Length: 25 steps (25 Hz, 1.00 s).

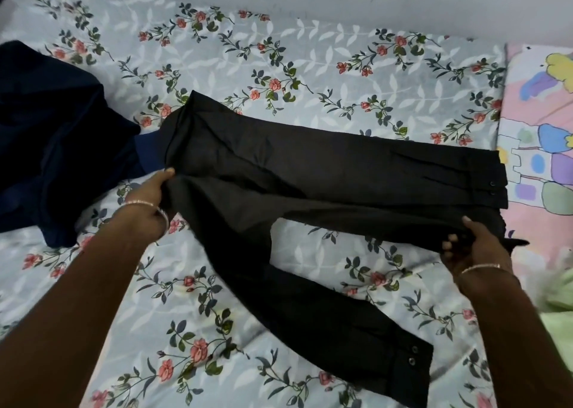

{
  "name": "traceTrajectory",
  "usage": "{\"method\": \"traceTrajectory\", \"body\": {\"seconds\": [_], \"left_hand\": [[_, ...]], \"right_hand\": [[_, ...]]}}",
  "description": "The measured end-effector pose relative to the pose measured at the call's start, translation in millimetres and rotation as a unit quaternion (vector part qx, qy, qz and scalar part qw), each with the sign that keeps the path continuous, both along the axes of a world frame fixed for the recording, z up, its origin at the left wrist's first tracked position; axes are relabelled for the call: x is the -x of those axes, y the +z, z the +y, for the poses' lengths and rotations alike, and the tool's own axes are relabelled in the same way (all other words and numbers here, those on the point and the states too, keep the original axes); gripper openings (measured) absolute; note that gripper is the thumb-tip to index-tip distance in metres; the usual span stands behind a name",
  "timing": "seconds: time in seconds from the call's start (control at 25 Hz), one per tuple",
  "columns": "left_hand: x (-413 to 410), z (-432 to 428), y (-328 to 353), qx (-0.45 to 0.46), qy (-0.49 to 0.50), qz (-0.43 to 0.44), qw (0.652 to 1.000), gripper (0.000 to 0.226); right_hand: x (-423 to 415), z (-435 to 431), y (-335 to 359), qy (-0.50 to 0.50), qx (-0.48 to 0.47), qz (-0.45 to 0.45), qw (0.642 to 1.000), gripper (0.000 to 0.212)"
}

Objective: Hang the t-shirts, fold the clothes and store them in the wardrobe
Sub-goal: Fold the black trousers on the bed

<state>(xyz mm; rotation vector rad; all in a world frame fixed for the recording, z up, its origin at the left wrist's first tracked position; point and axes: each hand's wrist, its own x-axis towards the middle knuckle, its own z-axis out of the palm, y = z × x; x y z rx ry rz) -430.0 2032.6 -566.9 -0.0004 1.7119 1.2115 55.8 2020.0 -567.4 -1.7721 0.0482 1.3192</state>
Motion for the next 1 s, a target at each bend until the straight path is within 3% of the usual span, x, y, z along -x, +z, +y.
{"method": "traceTrajectory", "body": {"seconds": [0.2,0.36,0.4,0.52,0.64,0.72,0.8,0.88,0.92,1.0], "left_hand": [[-21.9,69.6,8.4,-0.002,-0.056,-0.041,0.998,0.032],[-31.8,65.0,-21.7,0.021,-0.146,0.111,0.983,0.045],[-30.7,52.1,-34.7,0.017,-0.183,0.164,0.969,0.049],[-23.6,9.5,-72.7,0.0,-0.37,0.278,0.887,0.058],[-25.0,-7.7,-83.9,-0.024,-0.482,0.383,0.788,0.074],[-30.9,-7.2,-86.3,-0.005,-0.505,0.456,0.733,0.075],[-35.5,-9.6,-86.5,0.025,-0.514,0.482,0.709,0.075],[-40.3,-13.8,-84.4,0.043,-0.521,0.487,0.7,0.074],[-41.5,-13.3,-84.5,0.052,-0.526,0.488,0.695,0.074],[-42.3,-12.9,-81.5,0.069,-0.538,0.483,0.687,0.072]], "right_hand": [[-0.5,71.4,-6.1,0.037,-0.002,0.039,0.999,0.027],[6.9,86.7,-32.7,0.095,0.0,0.035,0.995,0.027],[6.4,86.5,-40.4,0.101,0.001,0.03,0.994,0.025],[10.0,81.8,-52.4,0.086,-0.019,-0.013,0.996,0.016],[37.3,48.3,-46.7,0.126,-0.052,-0.17,0.976,0.007],[71.0,5.2,-34.2,0.244,-0.107,-0.227,0.937,0.006],[107.8,-39.0,-17.8,0.403,-0.127,-0.208,0.882,0.002],[135.7,-77.0,-9.6,0.542,-0.125,-0.18,0.811,0.029],[146.1,-92.0,-14.2,0.609,-0.125,-0.218,0.752,0.049],[157.5,-118.0,-31.5,0.691,-0.112,-0.39,0.598,0.076]]}}
